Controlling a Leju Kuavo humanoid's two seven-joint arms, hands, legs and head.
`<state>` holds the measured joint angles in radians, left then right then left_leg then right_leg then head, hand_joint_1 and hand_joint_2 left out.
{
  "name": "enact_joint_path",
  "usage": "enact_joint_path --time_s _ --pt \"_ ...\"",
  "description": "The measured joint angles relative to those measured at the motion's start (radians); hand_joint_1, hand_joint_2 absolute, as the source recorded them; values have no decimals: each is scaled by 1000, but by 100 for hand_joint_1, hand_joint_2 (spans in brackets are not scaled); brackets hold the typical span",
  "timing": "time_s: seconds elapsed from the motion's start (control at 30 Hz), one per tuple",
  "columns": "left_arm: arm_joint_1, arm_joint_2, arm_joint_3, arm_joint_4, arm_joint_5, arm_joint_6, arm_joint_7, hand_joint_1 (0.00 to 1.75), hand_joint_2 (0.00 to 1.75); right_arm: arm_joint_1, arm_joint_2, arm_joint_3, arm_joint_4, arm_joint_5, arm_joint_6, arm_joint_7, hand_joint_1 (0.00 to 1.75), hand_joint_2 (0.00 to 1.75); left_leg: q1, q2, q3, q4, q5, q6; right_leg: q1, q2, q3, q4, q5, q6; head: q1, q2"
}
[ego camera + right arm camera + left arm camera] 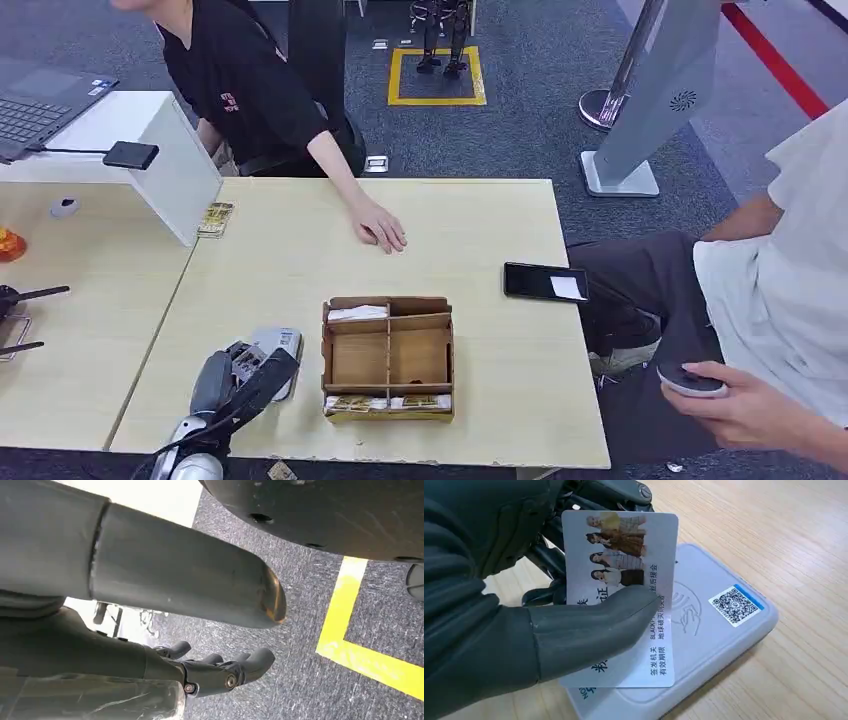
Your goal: Pass the card to the sensor for recognition and then transmit it.
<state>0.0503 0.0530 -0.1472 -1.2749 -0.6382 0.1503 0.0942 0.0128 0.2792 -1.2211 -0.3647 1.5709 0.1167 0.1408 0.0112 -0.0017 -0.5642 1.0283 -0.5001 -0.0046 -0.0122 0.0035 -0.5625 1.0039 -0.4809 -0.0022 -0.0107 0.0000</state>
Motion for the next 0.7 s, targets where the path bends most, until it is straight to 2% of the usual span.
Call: enact_joint_path --time_s 0.2,0.47,0.7 --pt "2 -10 -28 -98 0 0 -24 175 175 1 3 -7 -9 0 3 0 0 0 0 0 0 0 0 0 0 0 0 0 0 0 0 0" --pt "-14 -14 -135 -258 -20 43 -56 175 175 4 10 -20 -26 0 12 -5 0 0 0 0 0 0 0 0 0 0 -1 0 0 0 0 0" --pt "-69 -15 -230 -307 -96 133 -49 175 175 4 10 -21 -29 0 6 -6 0 0 0 0 0 0 0 0 0 0 -1 0 0 0 0 0"
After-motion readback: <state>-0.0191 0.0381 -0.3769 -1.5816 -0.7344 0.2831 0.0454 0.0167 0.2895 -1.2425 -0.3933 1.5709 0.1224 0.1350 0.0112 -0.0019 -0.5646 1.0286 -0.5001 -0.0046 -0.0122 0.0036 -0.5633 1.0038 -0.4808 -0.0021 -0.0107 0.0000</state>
